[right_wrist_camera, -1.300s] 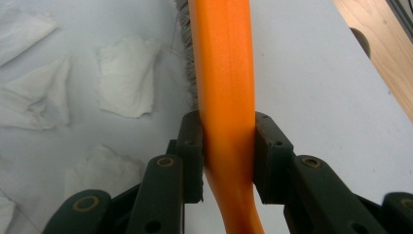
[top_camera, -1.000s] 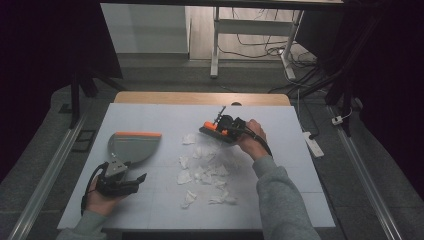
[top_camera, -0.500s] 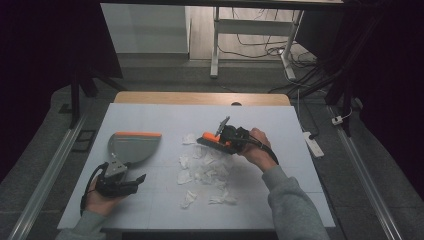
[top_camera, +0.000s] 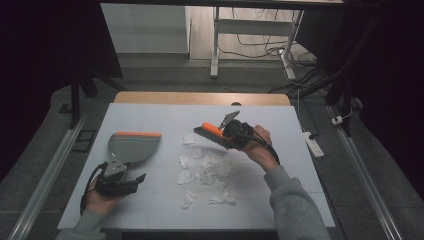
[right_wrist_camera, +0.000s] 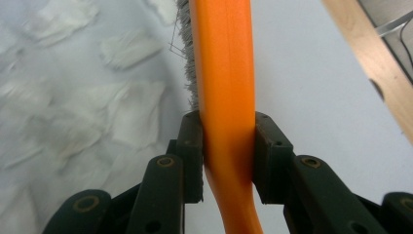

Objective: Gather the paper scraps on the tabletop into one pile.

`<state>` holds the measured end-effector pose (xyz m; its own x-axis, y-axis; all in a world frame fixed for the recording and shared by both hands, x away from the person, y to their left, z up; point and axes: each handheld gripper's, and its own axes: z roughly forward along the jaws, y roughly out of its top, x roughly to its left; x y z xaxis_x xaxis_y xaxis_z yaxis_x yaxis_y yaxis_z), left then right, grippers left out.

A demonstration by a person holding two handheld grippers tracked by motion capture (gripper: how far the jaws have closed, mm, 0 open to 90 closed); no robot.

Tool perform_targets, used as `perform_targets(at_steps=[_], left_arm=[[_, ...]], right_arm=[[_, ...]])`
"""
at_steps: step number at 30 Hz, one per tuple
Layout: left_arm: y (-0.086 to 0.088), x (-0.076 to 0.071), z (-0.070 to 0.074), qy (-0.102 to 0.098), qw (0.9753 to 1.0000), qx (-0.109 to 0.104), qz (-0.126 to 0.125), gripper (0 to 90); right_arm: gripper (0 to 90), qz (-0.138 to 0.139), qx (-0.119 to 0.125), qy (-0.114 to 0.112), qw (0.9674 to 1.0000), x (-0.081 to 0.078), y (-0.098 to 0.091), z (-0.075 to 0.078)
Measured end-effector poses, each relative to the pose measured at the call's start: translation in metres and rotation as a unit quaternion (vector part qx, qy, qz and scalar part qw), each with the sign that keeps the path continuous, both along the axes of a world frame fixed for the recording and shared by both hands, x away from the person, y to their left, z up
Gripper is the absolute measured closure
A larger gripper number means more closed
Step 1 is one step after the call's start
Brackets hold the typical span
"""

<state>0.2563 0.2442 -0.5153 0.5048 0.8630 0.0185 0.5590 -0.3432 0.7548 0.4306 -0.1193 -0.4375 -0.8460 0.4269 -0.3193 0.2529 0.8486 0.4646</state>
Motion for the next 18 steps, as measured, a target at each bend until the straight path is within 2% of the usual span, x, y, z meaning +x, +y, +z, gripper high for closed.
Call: perform_targets(at_steps=[6, 10, 13, 18], left_arm=[[0.0, 0.0, 0.001, -0.003, 1.0, -0.001, 0.0, 30.2], [0.001, 0.0, 0.001, -0.002, 1.0, -0.001, 0.0, 30.2], [0.001, -0.002, 0.002, -0.004, 1.0, -0.005, -0.002, 30.2], [0.003, -0.002, 0.002, -0.003, 0.9999, -0.01, 0.0, 30.2]], right_arm=[[68.7, -0.011, -0.026, 0.001, 0.9996, 0.032, 0.024, -0.01], [68.7, -0.007, -0.043, 0.0, 0.999, 0.051, 0.042, -0.019], [68.8, 0.0, -0.056, -0.01, 0.9984, 0.055, 0.053, -0.024], [68.8, 0.011, -0.075, -0.014, 0.997, 0.058, 0.068, -0.026]])
